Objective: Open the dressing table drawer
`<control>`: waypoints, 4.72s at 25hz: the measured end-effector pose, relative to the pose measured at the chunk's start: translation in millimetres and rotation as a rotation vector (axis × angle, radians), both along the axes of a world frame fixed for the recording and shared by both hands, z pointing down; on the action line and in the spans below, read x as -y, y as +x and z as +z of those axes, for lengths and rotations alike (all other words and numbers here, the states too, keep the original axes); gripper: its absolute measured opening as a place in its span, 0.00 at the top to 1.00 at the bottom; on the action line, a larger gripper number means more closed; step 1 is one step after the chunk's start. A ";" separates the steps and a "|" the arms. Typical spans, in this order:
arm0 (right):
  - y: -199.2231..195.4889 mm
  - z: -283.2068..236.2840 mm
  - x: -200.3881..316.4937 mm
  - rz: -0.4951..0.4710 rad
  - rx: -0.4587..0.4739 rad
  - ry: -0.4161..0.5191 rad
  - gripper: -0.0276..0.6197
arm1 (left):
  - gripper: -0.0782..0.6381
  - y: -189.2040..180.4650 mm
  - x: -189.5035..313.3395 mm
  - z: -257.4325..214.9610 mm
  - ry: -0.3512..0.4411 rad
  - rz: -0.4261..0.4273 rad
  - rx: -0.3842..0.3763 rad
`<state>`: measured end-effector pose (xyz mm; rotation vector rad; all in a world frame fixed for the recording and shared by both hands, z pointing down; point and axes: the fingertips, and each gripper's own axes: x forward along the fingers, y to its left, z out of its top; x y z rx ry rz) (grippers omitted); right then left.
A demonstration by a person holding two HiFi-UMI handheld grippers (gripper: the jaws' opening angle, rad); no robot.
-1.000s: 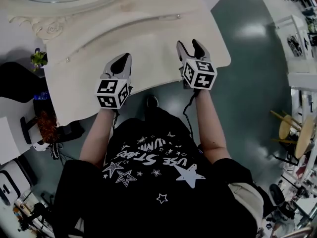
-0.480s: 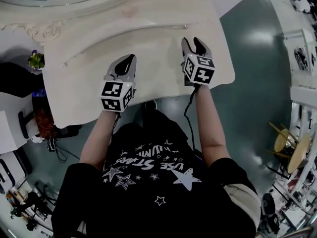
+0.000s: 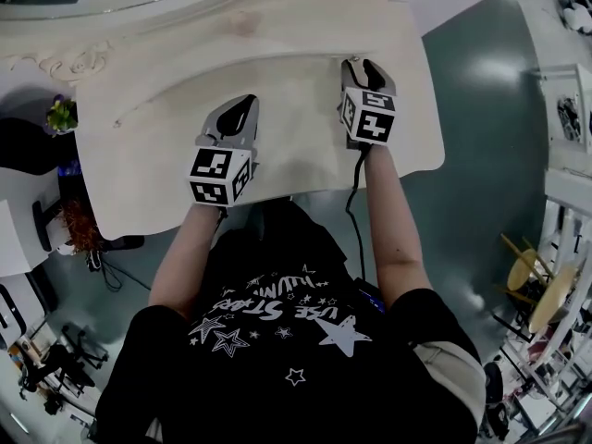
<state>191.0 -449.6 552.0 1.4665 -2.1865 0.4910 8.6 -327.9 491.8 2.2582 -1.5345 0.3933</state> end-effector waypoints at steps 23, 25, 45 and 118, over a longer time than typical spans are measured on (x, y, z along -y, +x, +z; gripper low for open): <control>0.4 14.7 -1.2 0.007 -0.010 -0.010 0.77 | 0.89 3.8 -3.8 9.2 -0.026 -0.013 -0.014; -0.6 15.6 -5.3 0.015 -0.009 -0.010 0.77 | 0.89 4.6 -4.3 12.5 -0.032 -0.008 -0.014; 7.9 15.7 -25.8 0.015 0.017 -0.026 0.77 | 0.89 13.6 -11.8 12.0 -0.040 0.002 -0.012; -42.5 -115.3 -277.1 0.279 -0.018 0.125 0.91 | 0.89 -84.4 -174.8 -65.6 0.069 0.232 -0.143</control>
